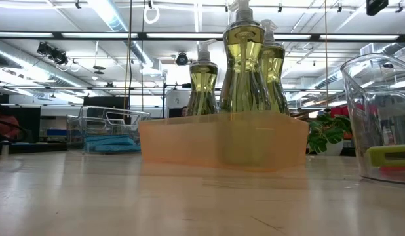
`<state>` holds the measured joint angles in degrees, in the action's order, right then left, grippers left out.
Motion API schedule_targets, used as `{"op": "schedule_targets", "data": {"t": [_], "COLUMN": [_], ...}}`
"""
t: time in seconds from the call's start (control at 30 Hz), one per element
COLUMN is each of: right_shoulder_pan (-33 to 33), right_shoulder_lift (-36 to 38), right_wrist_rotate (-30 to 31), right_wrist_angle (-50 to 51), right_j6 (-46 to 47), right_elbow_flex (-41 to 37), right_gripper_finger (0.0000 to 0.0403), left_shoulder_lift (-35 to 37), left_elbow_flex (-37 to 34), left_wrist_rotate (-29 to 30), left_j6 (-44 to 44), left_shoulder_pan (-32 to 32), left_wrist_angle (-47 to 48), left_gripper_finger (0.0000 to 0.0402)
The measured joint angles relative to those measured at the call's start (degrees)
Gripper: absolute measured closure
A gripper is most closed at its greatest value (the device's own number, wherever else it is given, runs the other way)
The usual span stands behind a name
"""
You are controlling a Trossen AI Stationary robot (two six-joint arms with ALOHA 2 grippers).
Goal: Pick & Place Kitchen Sink Supplies
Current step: Put the yellow dish soap into the orange bin
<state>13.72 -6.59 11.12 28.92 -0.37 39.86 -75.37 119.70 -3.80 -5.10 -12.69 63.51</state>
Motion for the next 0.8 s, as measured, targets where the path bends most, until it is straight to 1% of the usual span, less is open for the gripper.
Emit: {"op": "schedule_targets", "data": {"t": [0.1,0.17,0.3,0.5,0.67,0.8], "right_shoulder_pan": [0.0,0.0,0.0,0.0,0.0,0.0], "right_shoulder_lift": [0.0,-0.2,-0.6,-1.0,-1.0,-1.0], "right_wrist_rotate": [-0.2,-1.2,-1.1,0.1,-1.8,1.7], "right_wrist_angle": [-3.8,-6.2,-10.1,-5.4,0.1,2.5], "right_j6": [-0.3,-1.8,-4.1,-4.4,-4.5,-4.8], "right_elbow_flex": [0.0,0.0,0.1,0.0,0.0,0.0], "right_gripper_finger": [0.0403,0.0403,0.0403,0.0403,0.0403,0.0403], "left_shoulder_lift": [0.0,0.0,0.0,0.0,0.0,0.0], "left_elbow_flex": [0.0,0.0,0.0,0.0,0.0,0.0], "left_wrist_rotate": [0.2,0.2,0.9,1.2,1.4,2.2], "left_j6": [0.1,0.4,0.7,1.2,1.7,1.5], "left_shoulder_pan": [0.0,0.0,0.0,0.0,0.0,0.0], "left_wrist_angle": [-0.6,-1.4,-3.7,-4.0,-3.9,-1.7], "left_gripper_finger": [0.0118,0.0118,0.0118,0.0118,0.0118,0.0118]}}
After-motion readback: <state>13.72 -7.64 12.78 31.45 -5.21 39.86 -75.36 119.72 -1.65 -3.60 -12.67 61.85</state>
